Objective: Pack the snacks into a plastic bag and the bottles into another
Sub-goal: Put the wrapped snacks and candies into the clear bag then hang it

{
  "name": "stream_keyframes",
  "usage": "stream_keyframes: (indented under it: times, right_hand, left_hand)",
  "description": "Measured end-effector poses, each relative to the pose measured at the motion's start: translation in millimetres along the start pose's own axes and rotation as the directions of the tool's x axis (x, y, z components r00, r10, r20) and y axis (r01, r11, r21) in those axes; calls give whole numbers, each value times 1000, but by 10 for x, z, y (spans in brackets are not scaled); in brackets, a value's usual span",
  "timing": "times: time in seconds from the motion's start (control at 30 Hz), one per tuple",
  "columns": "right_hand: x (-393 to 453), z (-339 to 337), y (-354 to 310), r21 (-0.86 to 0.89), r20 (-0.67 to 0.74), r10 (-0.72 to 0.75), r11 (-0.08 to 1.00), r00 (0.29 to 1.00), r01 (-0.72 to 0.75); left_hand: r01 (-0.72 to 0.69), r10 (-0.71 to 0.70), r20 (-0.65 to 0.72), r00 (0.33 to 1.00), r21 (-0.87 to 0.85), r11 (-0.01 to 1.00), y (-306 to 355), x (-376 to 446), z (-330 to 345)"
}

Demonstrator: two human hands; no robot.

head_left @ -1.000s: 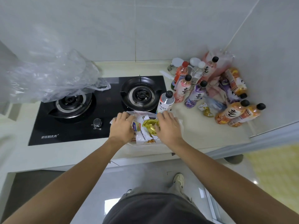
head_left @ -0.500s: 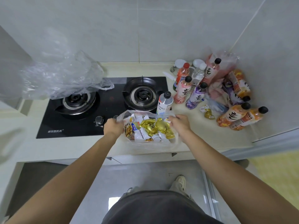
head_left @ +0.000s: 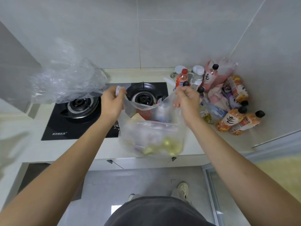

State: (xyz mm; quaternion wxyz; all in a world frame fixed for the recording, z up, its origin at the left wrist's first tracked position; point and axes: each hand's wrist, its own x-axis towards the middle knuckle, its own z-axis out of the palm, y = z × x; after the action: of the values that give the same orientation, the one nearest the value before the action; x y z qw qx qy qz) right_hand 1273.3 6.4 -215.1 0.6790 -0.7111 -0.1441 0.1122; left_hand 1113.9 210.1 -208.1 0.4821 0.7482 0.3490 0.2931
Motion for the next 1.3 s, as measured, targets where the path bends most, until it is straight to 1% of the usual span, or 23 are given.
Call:
stream_keyframes:
  times: [0.1,0.17,0.27,0.4,0.47,0.57,0.73,0.87,1.03,1.2,1.3]
  right_hand:
    - [-73,-87,145,-128,65,30,992,997,-22]
    - [-121,-139,175,-159,83,36,987,996,-23]
    - [-133,-174,143,-133,79,47,990,996,-36]
    - [-63,-132,-104,-82,74,3,997,997,3]
    - [8,-77,-299,-61,62,-30,998,998,34]
    - [144,5,-555,-23,58,-66,997,996,67]
    - [304,51,-838,48,14,-113,993,993,112]
    - [361,38,-900,55,-7,-108,993,994,108]
    - [310,7,-726,18,17,-52,998,998,52]
    - [242,-62,-554,-13,33,19,1000,999,-19]
    - [235,-133,-516,-36,1,2,999,1000,-2]
  left_hand:
    - [4,-11,51,999,137,991,-172,-89,50]
    - [11,-18,49,999,152,988,-227,-133,76]
    - [27,-34,67,997,103,994,-182,-157,111]
    - [13,-11,53,999,-42,999,86,-66,114]
    - [-19,24,46,999,-92,996,284,25,98]
    - [-100,112,59,992,-168,981,541,157,81]
    - [-161,172,26,985,-237,958,859,293,72]
    - [-183,189,8,982,-209,961,939,357,102]
    - [-164,173,35,984,-182,970,776,310,160]
    - [-98,113,89,990,-162,982,621,241,159]
    - [-90,107,96,990,-168,982,608,173,143]
